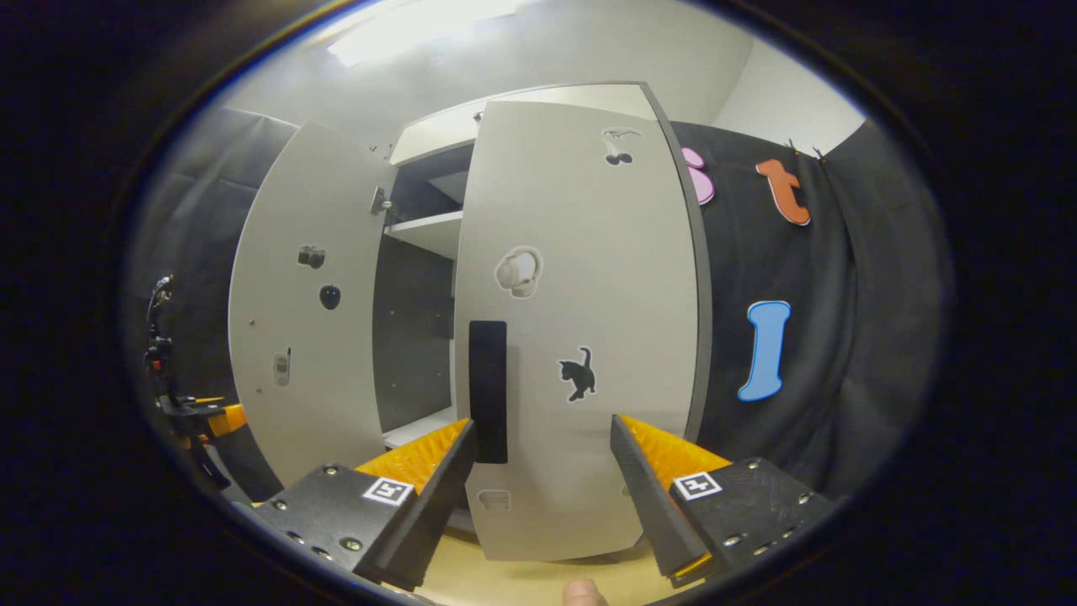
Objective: Grasp the bottle in the cabinet with the left hand and place it on the coaster, then close the right door with the right hand and the left door with the left hand.
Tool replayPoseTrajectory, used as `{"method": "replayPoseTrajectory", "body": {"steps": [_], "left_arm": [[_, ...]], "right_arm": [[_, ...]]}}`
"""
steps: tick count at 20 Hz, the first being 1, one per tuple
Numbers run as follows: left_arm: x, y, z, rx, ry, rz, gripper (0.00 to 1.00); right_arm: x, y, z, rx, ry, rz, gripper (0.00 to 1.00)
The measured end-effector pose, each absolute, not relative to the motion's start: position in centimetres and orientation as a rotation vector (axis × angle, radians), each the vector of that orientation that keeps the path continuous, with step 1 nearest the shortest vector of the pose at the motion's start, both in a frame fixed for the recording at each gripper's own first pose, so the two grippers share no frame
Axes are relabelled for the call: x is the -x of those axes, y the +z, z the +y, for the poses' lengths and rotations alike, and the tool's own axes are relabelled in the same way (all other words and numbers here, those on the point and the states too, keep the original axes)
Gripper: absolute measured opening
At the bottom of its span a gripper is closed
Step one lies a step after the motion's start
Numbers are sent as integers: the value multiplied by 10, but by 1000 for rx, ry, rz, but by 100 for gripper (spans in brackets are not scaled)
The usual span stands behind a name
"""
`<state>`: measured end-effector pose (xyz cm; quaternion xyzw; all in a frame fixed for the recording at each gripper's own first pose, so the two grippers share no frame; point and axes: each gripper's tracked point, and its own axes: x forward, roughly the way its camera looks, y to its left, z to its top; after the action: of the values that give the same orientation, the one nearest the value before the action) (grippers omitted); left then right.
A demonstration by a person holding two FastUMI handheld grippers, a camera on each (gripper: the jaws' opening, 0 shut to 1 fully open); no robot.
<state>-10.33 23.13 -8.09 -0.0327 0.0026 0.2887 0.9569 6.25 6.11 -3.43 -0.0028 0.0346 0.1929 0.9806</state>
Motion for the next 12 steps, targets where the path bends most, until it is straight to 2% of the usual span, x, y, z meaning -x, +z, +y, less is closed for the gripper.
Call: {"method": "replayPoseTrajectory", "body": {"steps": [12], "left_arm": [[98,-82,213,56,536,21,94]], "right_arm": [[-57,-37,51,6,380,71,96]]}}
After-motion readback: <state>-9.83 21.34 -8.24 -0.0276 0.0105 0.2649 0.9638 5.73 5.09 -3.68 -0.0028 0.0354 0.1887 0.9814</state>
